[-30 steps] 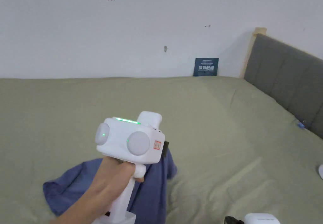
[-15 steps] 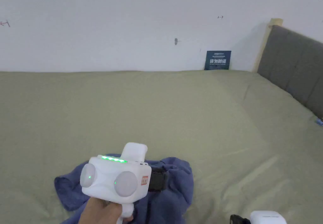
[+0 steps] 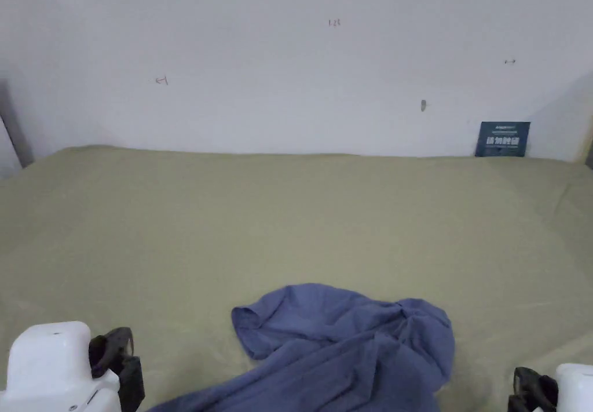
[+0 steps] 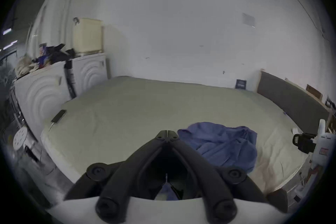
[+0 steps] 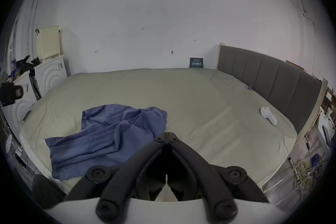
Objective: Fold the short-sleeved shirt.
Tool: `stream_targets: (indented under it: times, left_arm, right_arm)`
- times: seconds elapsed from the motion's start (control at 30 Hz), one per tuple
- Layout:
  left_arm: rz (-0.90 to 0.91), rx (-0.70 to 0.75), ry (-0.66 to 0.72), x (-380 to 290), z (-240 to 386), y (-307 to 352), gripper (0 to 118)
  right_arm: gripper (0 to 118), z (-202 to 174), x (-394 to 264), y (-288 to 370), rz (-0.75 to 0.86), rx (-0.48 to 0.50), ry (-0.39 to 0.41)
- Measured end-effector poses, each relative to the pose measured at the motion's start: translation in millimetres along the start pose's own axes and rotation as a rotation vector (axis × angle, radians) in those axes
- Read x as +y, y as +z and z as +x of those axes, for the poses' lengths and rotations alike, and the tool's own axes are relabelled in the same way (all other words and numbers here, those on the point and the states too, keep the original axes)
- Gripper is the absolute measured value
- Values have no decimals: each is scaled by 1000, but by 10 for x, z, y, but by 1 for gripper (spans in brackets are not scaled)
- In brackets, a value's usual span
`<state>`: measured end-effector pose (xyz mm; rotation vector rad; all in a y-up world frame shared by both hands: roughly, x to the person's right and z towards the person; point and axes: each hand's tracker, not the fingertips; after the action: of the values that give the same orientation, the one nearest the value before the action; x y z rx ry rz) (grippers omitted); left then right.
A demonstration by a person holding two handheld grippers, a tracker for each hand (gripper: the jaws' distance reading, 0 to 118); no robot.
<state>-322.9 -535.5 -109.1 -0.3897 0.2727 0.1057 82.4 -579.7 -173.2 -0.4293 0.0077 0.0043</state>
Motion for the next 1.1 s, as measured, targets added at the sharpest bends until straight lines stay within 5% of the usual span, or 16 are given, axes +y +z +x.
stream_targets:
  times: [0.23, 0.5, 0.53, 0.6, 0.63, 0.8, 0.83, 0.9, 0.93, 1.1]
  left_arm:
    - [-95, -1, 5, -69, -199, -173, 0]
    - [-507, -85, 3, -455, -453, -1394, 5]
    - [-537, -96, 0, -519, -467, -1543, 26]
    - [-617, -125, -46, -647, -473, -1817, 94]
    - [-680, -98, -66, -710, -445, -1937, 105]
    - [-711, -82, -163, -835, -300, -2198, 101]
    - [-730, -97, -181, -854, -268, -2214, 88]
    - [-761, -163, -195, -883, -217, -2157, 20]
    - [-721, -196, -196, -883, -173, -2114, 2]
    - [-703, -164, -172, -914, -149, -2013, 2]
  right_arm:
    - [0, -81, 21, 12, 15, 11, 3]
    - [0, -123, -53, -157, -34, 17, 22]
    - [0, -130, -79, -189, -44, 16, 23]
    - [0, -137, -130, -259, -73, 7, 28]
    - [0, -134, -157, -293, -84, 11, 26]
    - [0, -99, -250, -469, -142, 4, 19]
    - [0, -75, -264, -513, -156, 4, 10]
    - [0, -39, -257, -615, -175, 0, 6]
    - [0, -18, -241, -685, -184, -3, 7]
    - [0, 123, 23, -1232, -199, -33, 19]
